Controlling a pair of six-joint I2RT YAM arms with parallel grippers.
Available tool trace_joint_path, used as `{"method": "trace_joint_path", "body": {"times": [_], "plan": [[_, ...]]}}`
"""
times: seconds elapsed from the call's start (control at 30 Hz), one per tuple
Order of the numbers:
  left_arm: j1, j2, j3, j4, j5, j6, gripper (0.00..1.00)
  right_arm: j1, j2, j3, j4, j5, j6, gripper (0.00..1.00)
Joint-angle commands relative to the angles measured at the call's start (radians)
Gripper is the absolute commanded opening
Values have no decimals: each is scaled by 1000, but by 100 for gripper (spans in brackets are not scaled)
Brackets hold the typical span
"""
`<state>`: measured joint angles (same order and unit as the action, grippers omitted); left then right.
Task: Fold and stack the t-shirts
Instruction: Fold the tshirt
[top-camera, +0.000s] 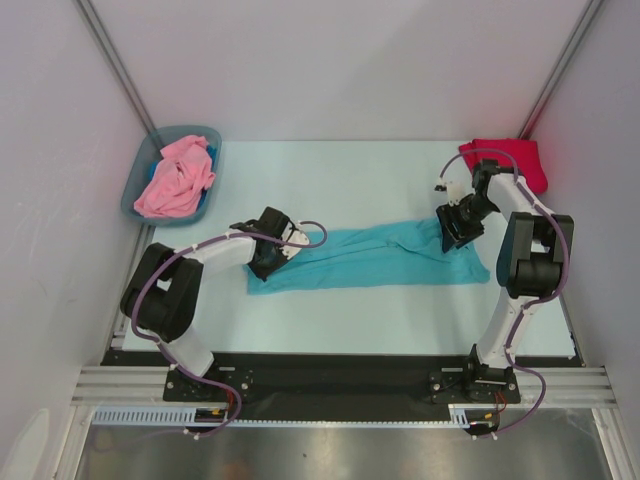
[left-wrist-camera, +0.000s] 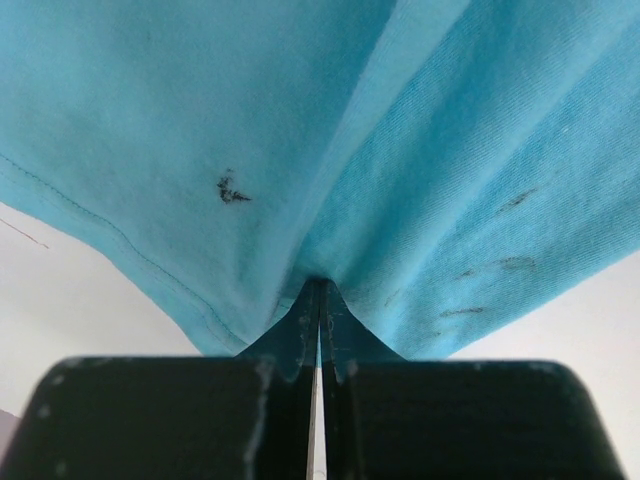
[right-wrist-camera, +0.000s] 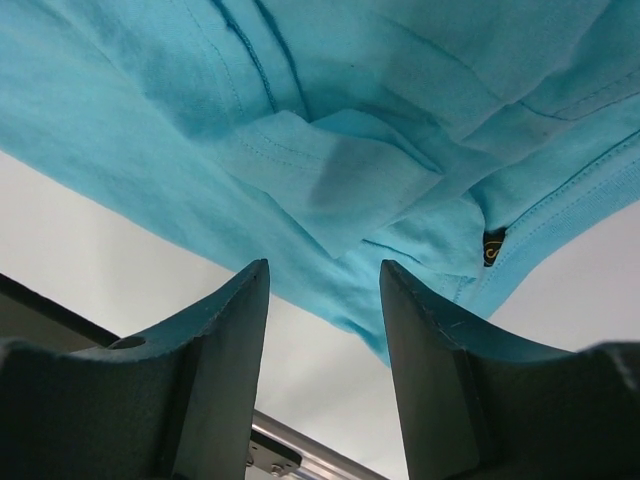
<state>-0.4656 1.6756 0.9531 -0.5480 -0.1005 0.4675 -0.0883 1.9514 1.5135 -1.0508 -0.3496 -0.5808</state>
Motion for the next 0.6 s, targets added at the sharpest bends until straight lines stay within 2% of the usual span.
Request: {"method": "trace_joint_path", "body": {"times": [0.0,0.57], "plan": [[-4,61,-14,94,27,-20,0,-5,-9,-10,40,-14,19,53],[-18,70,-5,92,10,-10,0,-14,80,24,107,-8,29,50]]}}
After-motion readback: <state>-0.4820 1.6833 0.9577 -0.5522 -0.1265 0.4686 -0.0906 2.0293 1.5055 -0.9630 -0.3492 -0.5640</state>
